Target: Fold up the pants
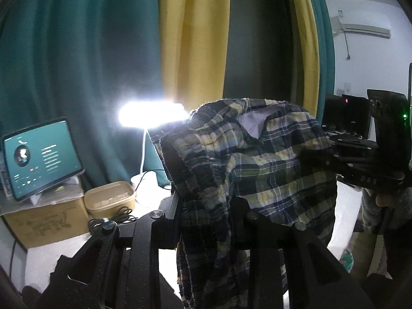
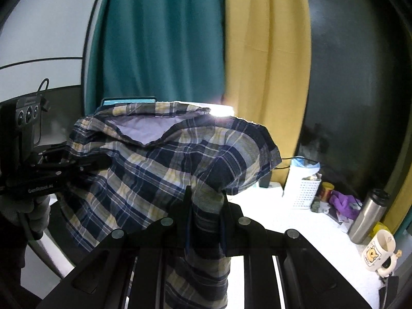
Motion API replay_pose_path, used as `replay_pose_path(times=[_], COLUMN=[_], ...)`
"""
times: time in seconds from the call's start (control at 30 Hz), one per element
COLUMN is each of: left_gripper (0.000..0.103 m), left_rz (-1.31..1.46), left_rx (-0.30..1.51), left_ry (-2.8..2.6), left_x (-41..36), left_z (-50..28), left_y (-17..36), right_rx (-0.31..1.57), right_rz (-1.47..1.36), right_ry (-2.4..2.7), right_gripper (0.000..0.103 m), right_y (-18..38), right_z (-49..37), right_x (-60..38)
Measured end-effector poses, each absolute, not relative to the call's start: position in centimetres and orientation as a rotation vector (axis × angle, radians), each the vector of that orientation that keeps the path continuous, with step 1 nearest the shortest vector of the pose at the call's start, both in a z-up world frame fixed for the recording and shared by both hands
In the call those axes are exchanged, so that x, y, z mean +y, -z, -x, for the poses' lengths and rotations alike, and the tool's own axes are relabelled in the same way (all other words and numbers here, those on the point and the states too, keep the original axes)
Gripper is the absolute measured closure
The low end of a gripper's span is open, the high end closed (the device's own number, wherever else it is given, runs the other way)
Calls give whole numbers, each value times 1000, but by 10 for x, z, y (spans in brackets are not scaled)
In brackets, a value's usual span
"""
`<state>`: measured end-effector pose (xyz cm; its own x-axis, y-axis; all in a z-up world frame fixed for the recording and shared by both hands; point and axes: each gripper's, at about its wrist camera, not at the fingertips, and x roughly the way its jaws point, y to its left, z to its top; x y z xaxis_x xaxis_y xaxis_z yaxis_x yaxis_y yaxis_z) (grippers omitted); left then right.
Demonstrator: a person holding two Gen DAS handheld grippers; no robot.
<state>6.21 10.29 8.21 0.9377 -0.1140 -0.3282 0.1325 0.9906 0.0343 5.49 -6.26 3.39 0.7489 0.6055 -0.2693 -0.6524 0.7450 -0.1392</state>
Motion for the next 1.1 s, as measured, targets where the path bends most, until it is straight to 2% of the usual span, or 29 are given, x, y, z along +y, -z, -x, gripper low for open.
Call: replay_pose_path(times=[0.63,1.1], left_gripper=[77,76], left_rz=[-32,13], left_rx=[379,544], left_ry=[9,-52], left_x=[131,167], left_z=[14,-16], left_y=[-71,-21], right_rx=[263,426], right_rz=[277,255], right_ry=[-817,-859], right_gripper=[87,87], right_y=[-17,31], right_z=[-33,-76], right_x=[-5,42])
